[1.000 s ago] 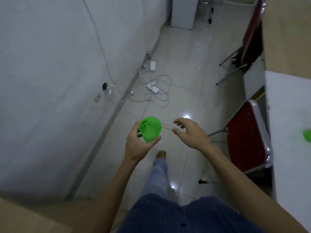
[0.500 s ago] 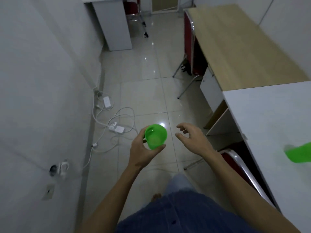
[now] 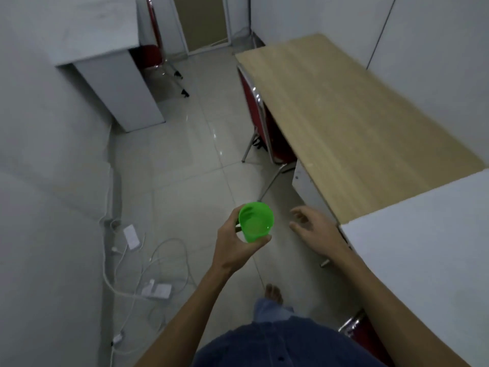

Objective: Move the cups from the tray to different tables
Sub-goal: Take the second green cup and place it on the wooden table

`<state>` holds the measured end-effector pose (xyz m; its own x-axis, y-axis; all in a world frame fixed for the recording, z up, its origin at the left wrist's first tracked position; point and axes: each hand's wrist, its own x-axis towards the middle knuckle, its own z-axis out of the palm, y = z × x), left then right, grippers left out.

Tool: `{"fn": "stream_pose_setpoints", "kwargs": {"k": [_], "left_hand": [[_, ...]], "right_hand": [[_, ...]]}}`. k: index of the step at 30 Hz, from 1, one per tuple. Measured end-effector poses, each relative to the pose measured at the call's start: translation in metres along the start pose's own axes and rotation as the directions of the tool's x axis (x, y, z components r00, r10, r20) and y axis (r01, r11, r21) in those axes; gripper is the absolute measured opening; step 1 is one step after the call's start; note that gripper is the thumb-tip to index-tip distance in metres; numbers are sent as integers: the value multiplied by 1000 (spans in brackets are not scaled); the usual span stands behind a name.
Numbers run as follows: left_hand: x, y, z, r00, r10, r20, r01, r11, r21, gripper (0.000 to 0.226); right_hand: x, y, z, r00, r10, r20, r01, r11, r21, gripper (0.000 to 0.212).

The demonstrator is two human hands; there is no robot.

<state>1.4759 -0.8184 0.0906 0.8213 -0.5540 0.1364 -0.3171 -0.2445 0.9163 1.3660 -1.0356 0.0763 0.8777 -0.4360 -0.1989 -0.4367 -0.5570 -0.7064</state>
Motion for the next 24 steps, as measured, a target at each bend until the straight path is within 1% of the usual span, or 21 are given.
{"fn": "stream_pose_setpoints", "kwargs": {"k": [3,8,11,15,19,24], "left_hand": [[77,0,20,999,10,49,-10,1000,3,75],[198,-7,58,996,-10,89,14,999,-48,70],[273,-17,86,991,-40,126,49,996,-70,68],[374,-33,123,984,-65,168,81,992,-94,71],[472,-48,159,967,-100,233,118,991,-66,72],[573,-61,202,953,-131,272,140,990,-15,77]], "right_hand": [[61,13,-35,999,32,-39,-33,999,-29,38],[154,31,-83,988,109,-113,-112,993,-23,44],[216,55,-96,977,165,-138,-170,985,-25,47],[312,89,-109,967,205,-153,-216,975,-59,51],[401,117,-125,941,294,-168,-311,947,-85,52],[495,144,-136,920,351,-177,-375,918,-128,58]]}}
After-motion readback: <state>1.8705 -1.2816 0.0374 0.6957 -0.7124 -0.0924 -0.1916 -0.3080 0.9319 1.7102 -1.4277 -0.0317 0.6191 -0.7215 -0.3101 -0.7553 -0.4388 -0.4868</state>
